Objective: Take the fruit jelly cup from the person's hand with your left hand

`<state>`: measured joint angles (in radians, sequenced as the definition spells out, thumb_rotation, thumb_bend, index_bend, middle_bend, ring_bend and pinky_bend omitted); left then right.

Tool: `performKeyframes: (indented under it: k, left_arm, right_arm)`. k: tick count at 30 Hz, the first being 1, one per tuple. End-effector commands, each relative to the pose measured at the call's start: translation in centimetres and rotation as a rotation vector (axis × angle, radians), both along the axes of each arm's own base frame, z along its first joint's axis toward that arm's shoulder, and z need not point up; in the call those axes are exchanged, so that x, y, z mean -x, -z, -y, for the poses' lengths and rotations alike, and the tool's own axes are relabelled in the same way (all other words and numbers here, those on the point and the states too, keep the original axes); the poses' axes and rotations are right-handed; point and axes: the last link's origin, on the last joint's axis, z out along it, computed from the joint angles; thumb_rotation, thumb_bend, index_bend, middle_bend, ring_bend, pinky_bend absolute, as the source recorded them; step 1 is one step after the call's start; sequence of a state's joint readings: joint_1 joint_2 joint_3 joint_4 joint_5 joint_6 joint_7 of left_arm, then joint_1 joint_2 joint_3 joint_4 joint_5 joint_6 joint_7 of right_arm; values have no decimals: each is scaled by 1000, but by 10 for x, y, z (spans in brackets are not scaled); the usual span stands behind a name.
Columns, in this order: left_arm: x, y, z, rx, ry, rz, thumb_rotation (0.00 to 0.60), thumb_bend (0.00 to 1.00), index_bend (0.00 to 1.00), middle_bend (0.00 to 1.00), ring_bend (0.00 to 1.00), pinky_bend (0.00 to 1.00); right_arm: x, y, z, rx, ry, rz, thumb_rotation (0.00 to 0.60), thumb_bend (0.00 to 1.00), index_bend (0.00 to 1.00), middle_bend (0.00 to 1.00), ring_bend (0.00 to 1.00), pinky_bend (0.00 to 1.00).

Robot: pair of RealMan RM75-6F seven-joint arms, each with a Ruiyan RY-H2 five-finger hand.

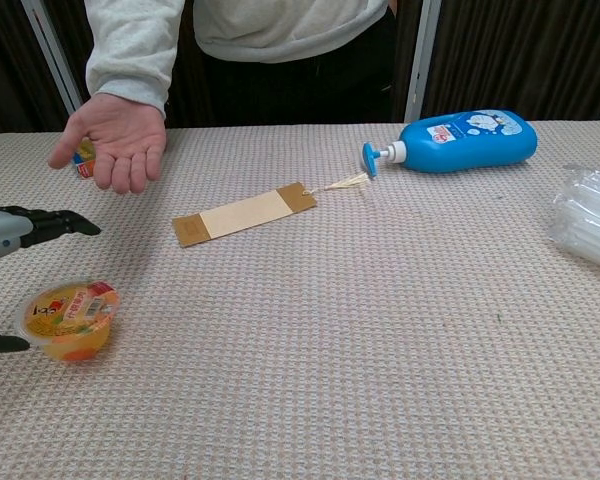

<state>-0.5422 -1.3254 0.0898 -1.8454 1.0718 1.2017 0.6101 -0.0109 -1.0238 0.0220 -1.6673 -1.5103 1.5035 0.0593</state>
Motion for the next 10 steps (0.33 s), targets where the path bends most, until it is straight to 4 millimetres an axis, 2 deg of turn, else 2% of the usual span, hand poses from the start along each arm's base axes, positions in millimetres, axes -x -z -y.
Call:
performKeyframes:
  k: [1,4,10]
  left_arm:
    - [-5,-19,6,-52,-3,64,600,184,0,0,0,0]
    - [-4,-40,19,-107,10,127,600,180,0,0,0,0]
    - [15,-69,41,-226,87,95,600,173,0,0,0,0]
  right_arm:
    - [0,0,0,1,-1,0,600,113,119,0,0,0]
    - [0,0,0,-2,-4,-1,600,112,119,0,0,0]
    - [-1,1,1,-2,-14,-8,600,112,119,0,0,0]
